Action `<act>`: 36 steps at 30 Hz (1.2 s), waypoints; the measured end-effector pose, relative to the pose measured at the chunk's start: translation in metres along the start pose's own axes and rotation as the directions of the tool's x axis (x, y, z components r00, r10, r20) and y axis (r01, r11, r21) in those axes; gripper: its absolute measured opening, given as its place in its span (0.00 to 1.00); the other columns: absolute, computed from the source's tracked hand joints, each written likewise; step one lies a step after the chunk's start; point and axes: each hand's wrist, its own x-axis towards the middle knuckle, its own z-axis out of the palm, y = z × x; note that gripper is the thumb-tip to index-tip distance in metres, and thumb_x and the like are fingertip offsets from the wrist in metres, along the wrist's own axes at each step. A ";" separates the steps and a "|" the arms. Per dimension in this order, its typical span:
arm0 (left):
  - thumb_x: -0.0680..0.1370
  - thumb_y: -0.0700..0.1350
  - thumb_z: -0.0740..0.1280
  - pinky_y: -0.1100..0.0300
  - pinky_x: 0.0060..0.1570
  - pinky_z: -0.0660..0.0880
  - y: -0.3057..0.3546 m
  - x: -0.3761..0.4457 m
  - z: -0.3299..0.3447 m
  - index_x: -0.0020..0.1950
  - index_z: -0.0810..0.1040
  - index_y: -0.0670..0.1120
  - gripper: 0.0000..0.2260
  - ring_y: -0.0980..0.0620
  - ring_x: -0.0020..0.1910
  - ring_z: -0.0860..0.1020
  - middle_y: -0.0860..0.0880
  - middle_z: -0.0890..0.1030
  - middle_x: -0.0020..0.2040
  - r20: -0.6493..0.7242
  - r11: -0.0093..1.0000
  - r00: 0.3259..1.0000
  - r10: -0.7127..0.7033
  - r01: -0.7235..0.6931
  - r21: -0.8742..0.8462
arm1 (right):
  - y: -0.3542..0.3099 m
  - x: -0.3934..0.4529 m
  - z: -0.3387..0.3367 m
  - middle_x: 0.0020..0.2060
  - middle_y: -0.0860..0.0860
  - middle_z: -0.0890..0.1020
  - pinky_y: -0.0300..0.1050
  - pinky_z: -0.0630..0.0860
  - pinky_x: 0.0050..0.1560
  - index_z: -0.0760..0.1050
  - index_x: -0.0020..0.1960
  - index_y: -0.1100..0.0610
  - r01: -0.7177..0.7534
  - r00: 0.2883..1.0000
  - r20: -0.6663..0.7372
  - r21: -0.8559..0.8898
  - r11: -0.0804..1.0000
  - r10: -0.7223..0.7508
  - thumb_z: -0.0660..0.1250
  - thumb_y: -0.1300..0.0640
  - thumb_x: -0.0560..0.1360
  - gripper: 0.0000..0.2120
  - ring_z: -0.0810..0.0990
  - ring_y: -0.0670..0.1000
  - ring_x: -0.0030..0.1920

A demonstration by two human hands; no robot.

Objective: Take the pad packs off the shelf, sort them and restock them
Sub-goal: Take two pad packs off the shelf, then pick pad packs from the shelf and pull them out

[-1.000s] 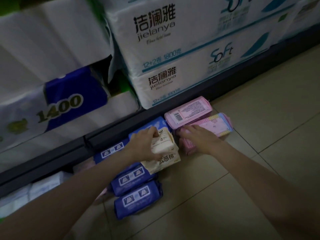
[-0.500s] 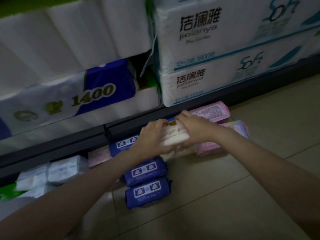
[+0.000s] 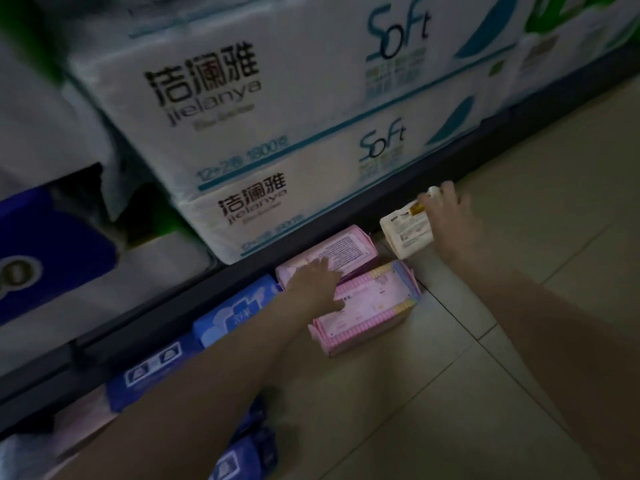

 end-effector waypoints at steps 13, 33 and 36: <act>0.80 0.41 0.58 0.52 0.71 0.56 0.008 0.010 -0.014 0.77 0.45 0.46 0.30 0.42 0.75 0.52 0.40 0.44 0.77 0.274 0.995 0.959 -0.076 0.057 0.077 | -0.017 0.017 0.031 0.70 0.53 0.65 0.50 0.65 0.65 0.63 0.71 0.55 0.108 0.867 0.473 0.129 0.986 -0.157 0.62 0.56 0.77 0.23 0.69 0.55 0.66; 0.71 0.41 0.63 0.54 0.50 0.61 -0.063 -0.229 -0.377 0.54 0.77 0.42 0.13 0.46 0.54 0.67 0.41 0.76 0.56 -0.984 0.950 0.010 0.177 0.261 0.173 | -0.110 0.023 -0.390 0.58 0.63 0.70 0.52 0.69 0.59 0.66 0.60 0.57 0.819 0.225 -0.974 0.169 0.548 -0.036 0.59 0.69 0.66 0.23 0.68 0.58 0.58; 0.71 0.41 0.63 0.53 0.50 0.61 -0.087 -0.270 -0.420 0.54 0.77 0.42 0.13 0.45 0.53 0.67 0.41 0.76 0.55 -0.972 0.899 -0.059 0.229 0.395 0.188 | -0.124 0.029 -0.457 0.61 0.60 0.68 0.52 0.71 0.56 0.67 0.61 0.58 0.790 0.193 -0.972 0.074 0.609 -0.133 0.62 0.66 0.68 0.22 0.68 0.58 0.59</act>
